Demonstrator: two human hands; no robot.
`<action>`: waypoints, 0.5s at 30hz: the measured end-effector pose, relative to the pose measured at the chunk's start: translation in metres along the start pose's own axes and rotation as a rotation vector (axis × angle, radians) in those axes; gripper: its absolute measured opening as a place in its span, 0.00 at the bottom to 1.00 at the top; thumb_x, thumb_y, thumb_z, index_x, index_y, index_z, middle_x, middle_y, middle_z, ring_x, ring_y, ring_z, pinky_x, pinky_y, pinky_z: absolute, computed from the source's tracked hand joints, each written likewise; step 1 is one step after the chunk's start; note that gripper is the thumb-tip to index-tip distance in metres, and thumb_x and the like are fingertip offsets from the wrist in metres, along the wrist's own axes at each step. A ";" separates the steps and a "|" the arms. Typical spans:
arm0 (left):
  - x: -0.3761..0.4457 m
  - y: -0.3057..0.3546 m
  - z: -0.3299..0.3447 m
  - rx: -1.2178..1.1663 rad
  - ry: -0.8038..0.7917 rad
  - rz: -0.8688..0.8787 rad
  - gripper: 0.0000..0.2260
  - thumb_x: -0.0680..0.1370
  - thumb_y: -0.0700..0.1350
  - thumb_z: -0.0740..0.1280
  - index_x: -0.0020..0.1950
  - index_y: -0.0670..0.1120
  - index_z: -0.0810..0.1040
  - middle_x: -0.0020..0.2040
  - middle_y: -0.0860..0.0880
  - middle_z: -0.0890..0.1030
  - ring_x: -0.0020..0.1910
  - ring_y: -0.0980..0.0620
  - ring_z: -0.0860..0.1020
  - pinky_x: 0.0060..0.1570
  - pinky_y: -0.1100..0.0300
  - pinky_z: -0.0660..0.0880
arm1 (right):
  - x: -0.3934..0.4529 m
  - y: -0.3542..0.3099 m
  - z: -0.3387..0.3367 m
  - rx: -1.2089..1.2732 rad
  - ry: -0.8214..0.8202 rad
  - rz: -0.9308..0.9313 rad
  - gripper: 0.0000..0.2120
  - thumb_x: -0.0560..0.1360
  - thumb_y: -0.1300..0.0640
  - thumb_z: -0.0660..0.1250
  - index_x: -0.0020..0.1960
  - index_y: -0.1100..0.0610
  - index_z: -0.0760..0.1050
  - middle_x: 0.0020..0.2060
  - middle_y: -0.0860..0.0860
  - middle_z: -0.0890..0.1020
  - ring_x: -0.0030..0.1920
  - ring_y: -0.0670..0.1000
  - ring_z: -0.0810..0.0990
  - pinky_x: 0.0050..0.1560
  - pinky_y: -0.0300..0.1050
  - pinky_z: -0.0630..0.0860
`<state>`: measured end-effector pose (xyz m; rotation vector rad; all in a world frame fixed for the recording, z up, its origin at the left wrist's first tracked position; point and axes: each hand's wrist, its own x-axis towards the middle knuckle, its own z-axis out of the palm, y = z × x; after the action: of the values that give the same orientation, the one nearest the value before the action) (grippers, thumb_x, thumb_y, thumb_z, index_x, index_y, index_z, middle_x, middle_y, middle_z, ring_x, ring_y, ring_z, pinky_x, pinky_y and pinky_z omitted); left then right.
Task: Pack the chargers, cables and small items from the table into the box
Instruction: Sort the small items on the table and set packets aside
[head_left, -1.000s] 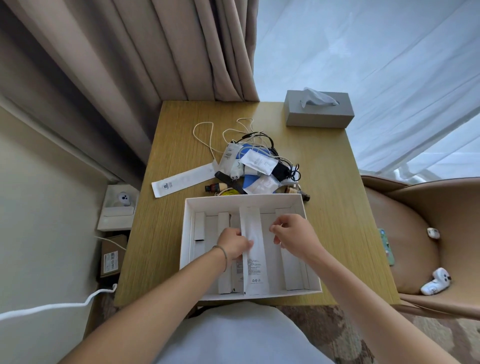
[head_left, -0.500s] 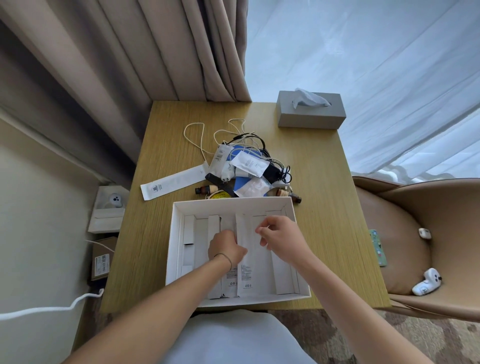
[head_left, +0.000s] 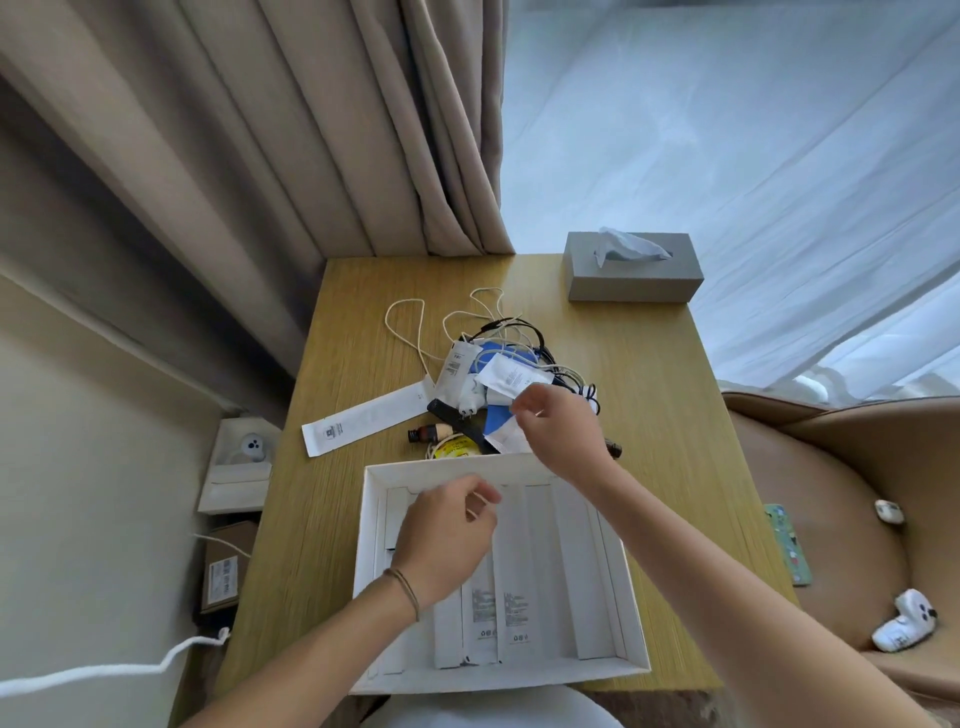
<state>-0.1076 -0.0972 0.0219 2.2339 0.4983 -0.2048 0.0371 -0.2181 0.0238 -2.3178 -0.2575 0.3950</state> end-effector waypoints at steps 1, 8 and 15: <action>0.004 0.005 -0.009 -0.022 0.020 0.013 0.04 0.78 0.47 0.68 0.49 0.57 0.81 0.42 0.60 0.83 0.42 0.63 0.80 0.39 0.69 0.75 | 0.012 -0.001 0.002 -0.041 0.001 -0.009 0.11 0.77 0.58 0.63 0.52 0.50 0.83 0.48 0.46 0.86 0.46 0.49 0.83 0.42 0.43 0.76; 0.042 0.014 -0.050 -0.062 0.112 0.056 0.06 0.78 0.44 0.68 0.48 0.56 0.81 0.42 0.59 0.83 0.44 0.62 0.80 0.44 0.61 0.79 | 0.076 0.000 0.024 -0.397 -0.088 -0.055 0.19 0.74 0.64 0.64 0.64 0.58 0.78 0.59 0.55 0.83 0.59 0.58 0.80 0.54 0.51 0.78; 0.071 0.004 -0.063 -0.043 0.100 0.009 0.06 0.78 0.43 0.67 0.49 0.54 0.81 0.43 0.56 0.83 0.44 0.60 0.81 0.44 0.60 0.81 | 0.105 0.010 0.054 -0.652 -0.151 -0.106 0.17 0.71 0.62 0.68 0.58 0.56 0.70 0.54 0.56 0.78 0.53 0.59 0.77 0.40 0.49 0.71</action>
<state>-0.0423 -0.0320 0.0440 2.2115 0.5413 -0.0775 0.1161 -0.1582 -0.0406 -2.8924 -0.6627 0.4856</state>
